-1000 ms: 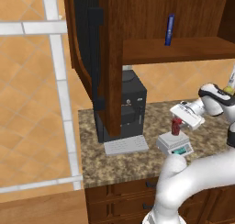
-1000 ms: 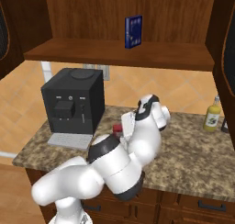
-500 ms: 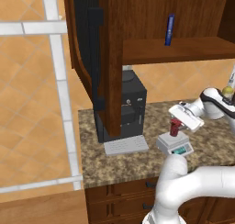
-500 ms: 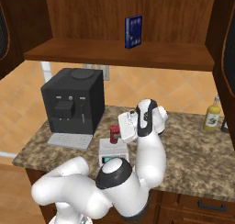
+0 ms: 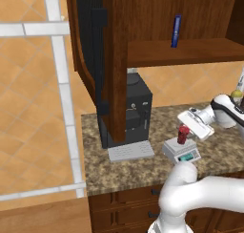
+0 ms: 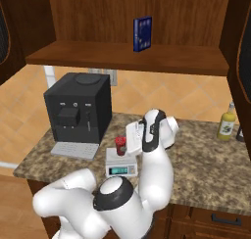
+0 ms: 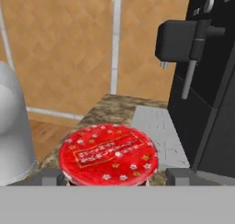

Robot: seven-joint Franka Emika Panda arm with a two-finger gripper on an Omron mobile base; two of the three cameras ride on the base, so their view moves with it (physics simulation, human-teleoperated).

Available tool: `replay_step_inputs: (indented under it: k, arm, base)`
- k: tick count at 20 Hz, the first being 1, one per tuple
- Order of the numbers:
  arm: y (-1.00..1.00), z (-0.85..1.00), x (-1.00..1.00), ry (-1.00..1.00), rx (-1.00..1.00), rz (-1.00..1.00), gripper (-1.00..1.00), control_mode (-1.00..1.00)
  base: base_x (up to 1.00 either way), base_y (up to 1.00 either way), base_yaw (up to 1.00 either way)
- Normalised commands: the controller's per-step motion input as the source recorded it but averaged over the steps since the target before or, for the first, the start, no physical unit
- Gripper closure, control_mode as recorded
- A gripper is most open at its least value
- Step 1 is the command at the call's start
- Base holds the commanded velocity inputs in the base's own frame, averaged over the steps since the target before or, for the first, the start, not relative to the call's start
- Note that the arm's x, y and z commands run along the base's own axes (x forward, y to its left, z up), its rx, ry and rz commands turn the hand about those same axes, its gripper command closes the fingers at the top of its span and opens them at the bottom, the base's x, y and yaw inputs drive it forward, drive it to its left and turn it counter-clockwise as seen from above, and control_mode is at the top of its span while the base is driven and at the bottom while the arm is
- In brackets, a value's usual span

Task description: Pick the yogurt and place it on the digital scale for weighing, and close the cabinet.

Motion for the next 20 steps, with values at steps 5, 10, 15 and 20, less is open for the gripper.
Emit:
replay_step_inputs:
  k: [5, 10, 15, 20]
  arm:
    - [0.0, 0.0, -0.03, 0.0, 0.0, -0.04, -1.0, -1.0]
    - [-0.21, 0.0, 0.02, -0.02, 0.01, -0.12, -1.0, -1.0]
    - [-0.17, 0.0, 0.05, -0.05, 0.02, -0.19, -1.0, -1.0]
    - [-0.23, 0.06, -0.31, -0.21, 0.07, -0.26, -1.0, -1.0]
  base:
    - [0.0, 0.0, 0.0]
    - [0.0, 0.0, 0.0]
    - [0.0, 0.0, 0.0]
    - [0.0, 0.0, 0.0]
